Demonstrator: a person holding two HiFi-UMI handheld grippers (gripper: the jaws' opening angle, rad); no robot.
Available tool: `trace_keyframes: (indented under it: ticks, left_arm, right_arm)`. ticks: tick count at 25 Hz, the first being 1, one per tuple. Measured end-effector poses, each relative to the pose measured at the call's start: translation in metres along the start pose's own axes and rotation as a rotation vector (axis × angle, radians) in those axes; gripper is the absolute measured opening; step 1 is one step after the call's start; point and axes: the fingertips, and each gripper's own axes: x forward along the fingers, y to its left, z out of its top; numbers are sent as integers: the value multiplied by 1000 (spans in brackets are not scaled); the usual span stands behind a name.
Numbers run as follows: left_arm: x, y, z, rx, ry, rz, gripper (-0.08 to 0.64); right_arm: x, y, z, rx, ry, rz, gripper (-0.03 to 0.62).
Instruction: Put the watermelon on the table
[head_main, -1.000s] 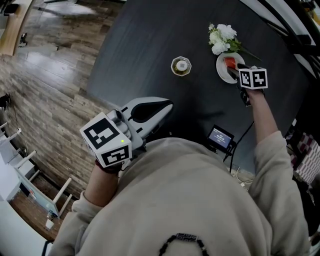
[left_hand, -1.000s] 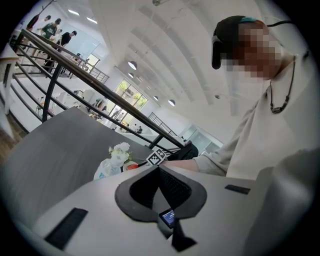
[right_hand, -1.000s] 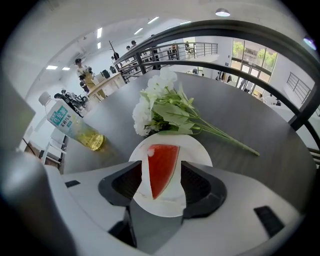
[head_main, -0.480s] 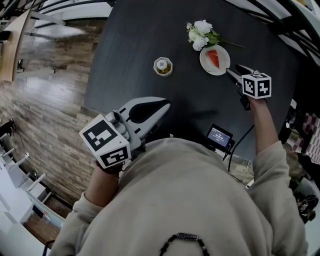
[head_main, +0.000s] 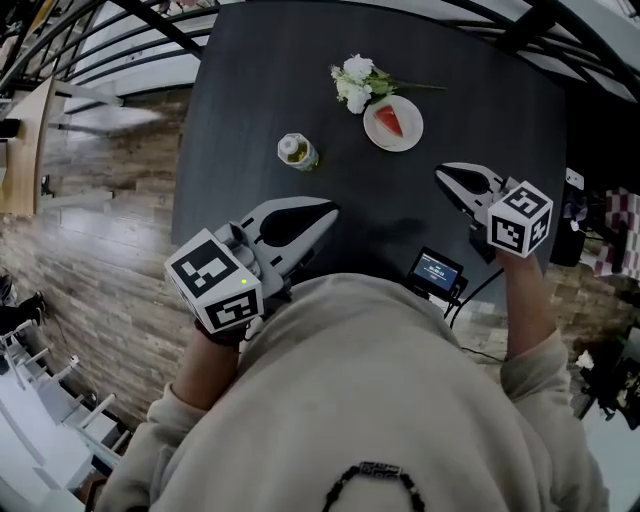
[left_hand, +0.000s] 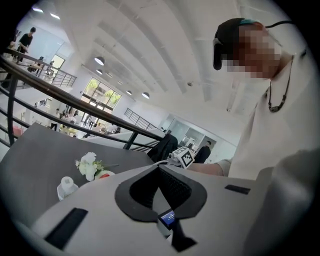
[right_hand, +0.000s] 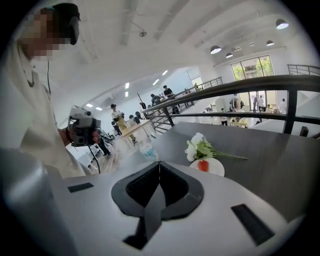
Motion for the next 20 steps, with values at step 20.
trace_keyframes:
  ticks: [20]
  left_arm:
    - [34,-38,36,148,9,-170,2]
  right_arm:
    - [-86,135,88,-185,-332,88,14]
